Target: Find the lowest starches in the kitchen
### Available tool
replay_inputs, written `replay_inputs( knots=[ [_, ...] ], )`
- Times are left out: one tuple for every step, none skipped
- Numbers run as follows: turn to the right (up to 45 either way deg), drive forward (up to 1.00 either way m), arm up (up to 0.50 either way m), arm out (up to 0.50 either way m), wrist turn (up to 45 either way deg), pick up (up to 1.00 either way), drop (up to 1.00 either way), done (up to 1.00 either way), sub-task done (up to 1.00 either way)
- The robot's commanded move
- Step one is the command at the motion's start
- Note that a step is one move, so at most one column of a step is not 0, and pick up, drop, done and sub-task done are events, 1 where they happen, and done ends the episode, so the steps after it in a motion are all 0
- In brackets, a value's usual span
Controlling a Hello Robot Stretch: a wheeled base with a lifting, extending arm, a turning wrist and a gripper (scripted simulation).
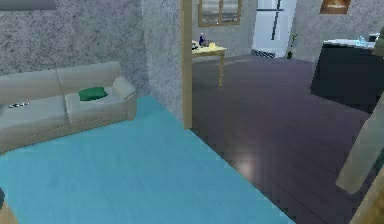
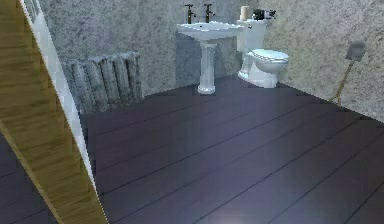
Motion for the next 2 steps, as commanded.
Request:
replay_inputs(
  knots=[
    [12.0,0.00,0.00,0.00,0.0,0.00,0.00,0.00,0.00],
    [0.0,0.40,0.00,0.00,0.0,0.00,0.00,0.00,0.00]
  ],
)
